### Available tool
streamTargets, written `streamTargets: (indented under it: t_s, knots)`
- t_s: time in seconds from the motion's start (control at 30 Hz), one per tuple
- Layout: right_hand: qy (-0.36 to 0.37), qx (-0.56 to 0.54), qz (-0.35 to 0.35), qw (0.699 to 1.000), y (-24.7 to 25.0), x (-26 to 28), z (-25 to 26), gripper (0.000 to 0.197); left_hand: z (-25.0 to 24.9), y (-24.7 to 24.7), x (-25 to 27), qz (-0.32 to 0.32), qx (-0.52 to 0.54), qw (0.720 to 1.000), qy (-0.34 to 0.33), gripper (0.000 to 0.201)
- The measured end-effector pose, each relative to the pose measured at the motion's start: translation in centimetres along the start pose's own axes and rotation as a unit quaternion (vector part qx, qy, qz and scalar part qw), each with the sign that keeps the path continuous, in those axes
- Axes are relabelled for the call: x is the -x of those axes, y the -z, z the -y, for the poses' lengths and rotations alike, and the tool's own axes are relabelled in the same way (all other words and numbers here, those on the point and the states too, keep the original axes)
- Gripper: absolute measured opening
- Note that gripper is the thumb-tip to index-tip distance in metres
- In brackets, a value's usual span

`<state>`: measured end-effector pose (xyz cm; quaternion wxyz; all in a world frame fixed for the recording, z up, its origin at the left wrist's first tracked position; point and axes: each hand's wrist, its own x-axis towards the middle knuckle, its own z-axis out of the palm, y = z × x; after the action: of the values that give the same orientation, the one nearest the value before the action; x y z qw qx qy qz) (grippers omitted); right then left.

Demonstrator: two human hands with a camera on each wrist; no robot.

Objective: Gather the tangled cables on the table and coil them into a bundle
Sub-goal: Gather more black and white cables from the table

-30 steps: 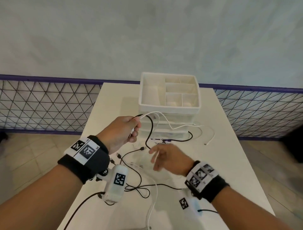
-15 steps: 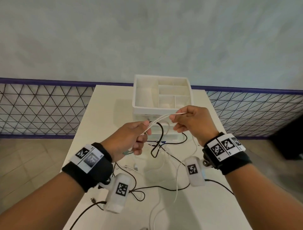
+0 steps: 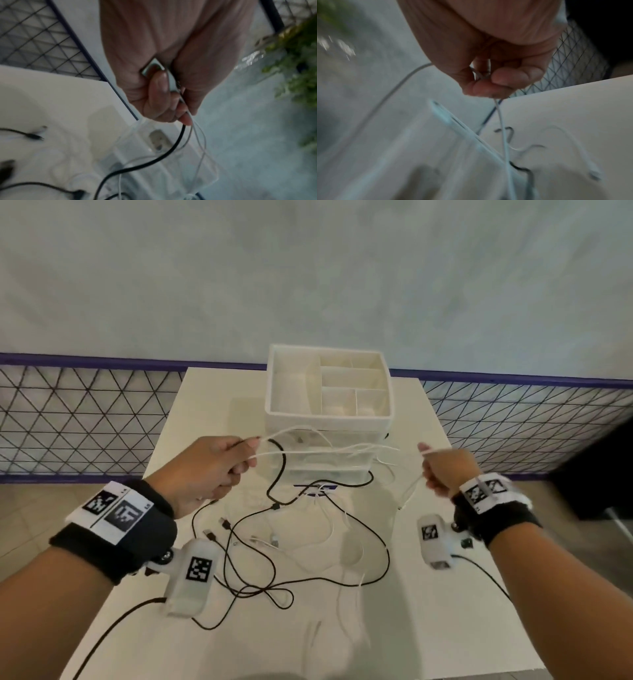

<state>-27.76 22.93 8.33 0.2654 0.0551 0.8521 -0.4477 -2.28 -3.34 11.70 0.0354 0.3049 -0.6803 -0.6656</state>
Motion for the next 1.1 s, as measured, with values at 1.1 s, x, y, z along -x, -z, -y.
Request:
streamTargets:
  t_s: [1.1]
  knots:
    - [0.257, 0.243, -0.094, 0.931, -5.0, 1.1, -6.7, 0.036, 3.0, -2.9, -1.0, -0.101, 0.024, 0.994, 0.043, 0.032]
